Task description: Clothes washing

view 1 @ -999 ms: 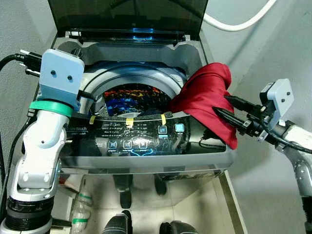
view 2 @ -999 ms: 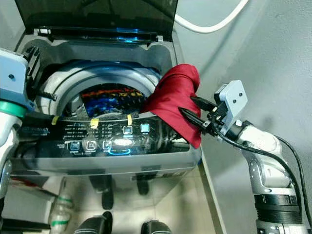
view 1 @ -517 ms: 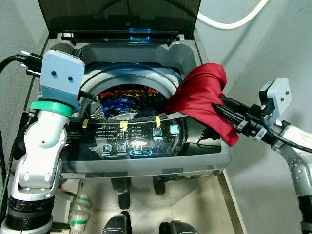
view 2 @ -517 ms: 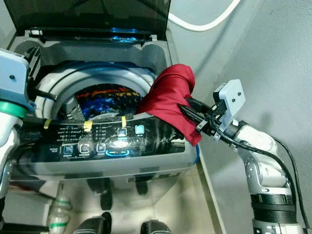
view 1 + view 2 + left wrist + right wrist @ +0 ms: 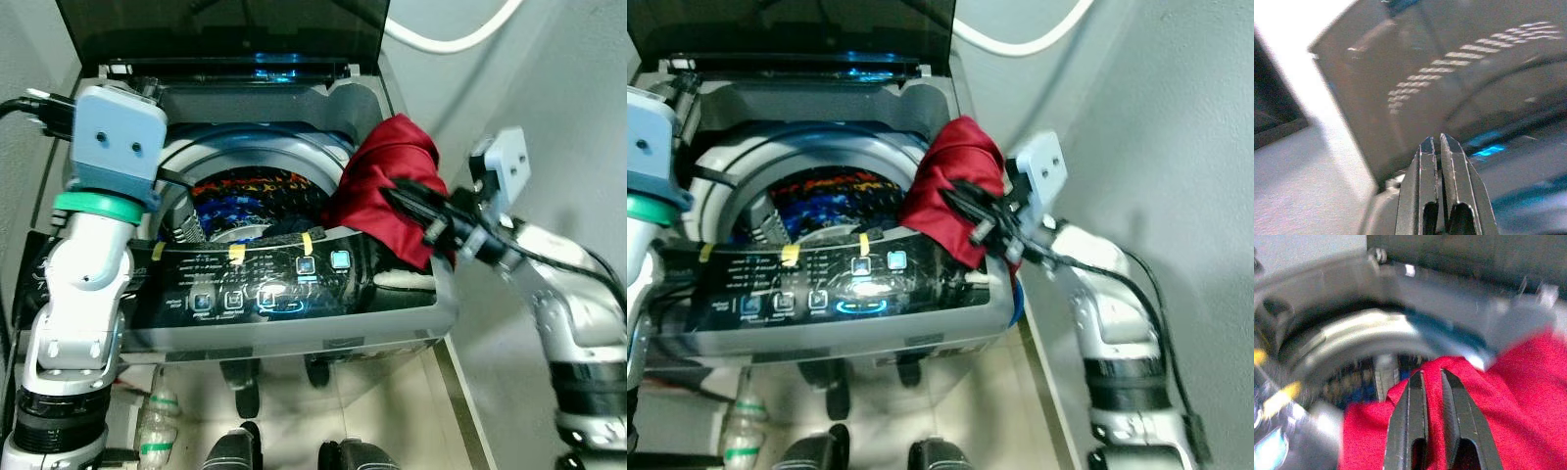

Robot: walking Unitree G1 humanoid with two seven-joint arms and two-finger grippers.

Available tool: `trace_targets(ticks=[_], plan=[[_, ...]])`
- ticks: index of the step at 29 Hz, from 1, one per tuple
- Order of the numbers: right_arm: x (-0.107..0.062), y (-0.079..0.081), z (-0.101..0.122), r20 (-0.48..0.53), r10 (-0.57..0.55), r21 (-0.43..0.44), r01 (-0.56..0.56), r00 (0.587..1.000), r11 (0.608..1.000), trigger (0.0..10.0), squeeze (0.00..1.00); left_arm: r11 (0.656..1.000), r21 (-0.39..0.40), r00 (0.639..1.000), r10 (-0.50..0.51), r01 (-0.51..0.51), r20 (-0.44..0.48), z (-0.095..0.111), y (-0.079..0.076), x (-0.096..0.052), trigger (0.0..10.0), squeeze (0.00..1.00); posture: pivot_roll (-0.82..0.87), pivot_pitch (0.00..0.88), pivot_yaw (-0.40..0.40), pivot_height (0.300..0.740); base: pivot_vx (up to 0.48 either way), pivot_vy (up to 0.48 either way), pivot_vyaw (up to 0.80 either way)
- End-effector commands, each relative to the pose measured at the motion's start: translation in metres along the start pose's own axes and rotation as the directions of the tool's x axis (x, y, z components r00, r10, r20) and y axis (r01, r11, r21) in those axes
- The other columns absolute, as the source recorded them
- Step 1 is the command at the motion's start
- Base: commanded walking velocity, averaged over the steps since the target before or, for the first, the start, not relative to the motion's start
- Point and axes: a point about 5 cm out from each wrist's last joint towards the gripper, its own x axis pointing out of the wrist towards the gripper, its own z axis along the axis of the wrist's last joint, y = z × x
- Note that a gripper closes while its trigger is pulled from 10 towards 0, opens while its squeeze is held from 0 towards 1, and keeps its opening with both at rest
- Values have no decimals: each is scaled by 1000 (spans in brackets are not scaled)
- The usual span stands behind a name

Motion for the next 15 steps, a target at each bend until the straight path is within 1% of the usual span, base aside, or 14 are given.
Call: trace_targets(ticks=[1,2,3,4,6,7,8,9,11,12,13,14,15], plan=[[9,6,10,40,23,-53,-21,999,998,0,0,998,28,998,52,-52,23,2,6,0,10000,0,22,95,48,740,0,0,0],[34,12,27,110,25,-78,-17,994,997,10000,0,991,55,992,123,-125,27,3,15,2,10000,0,27,95,43,740,0,0,0],[34,12,27,110,25,-78,-17,994,997,10000,0,991,55,992,123,-125,27,3,15,2,10000,0,27,95,43,740,0,0,0],[56,20,42,168,28,-106,-10,985,994,10000,0,981,79,984,176,-178,26,3,21,3,10000,0,30,94,35,740,0,0,0],[56,20,42,168,28,-106,-10,985,994,10000,0,981,79,984,176,-178,26,3,21,3,10000,0,30,94,35,740,0,0,0],[72,27,54,215,28,-117,-3,976,993,10000,0,969,101,974,223,-224,23,3,28,3,10000,0,32,95,31,740,0,0,0],[94,39,66,254,21,-130,13,967,991,10000,0,957,120,965,262,-262,18,2,34,2,10000,0,41,94,18,740,0,0,0],[110,52,70,240,27,-162,13,970,987,10000,0,952,129,960,278,-278,17,2,36,0,10000,0,44,93,13,740,0,0,0],[110,52,70,240,27,-162,13,970,987,10000,0,952,129,960,278,-278,17,2,36,0,10000,0,44,93,13,740,0,0,0],[120,60,70,225,32,-187,10,974,982,10000,0,949,133,958,285,-285,17,2,37,0,10000,0,45,94,11,740,0,0,0],[126,67,65,184,35,-233,9,982,973,10000,0,950,133,959,284,-283,14,2,37,-1,10000,0,45,94,10,740,0,0,0],[131,74,48,109,48,-267,-17,993,964,10000,0,950,134,959,283,-282,12,1,36,-2,10000,0,41,96,9,740,0,0,0],[131,74,48,109,48,-267,-17,993,964,10000,0,950,134,959,283,-282,12,1,36,-2,10000,0,41,96,9,740,0,0,0]])
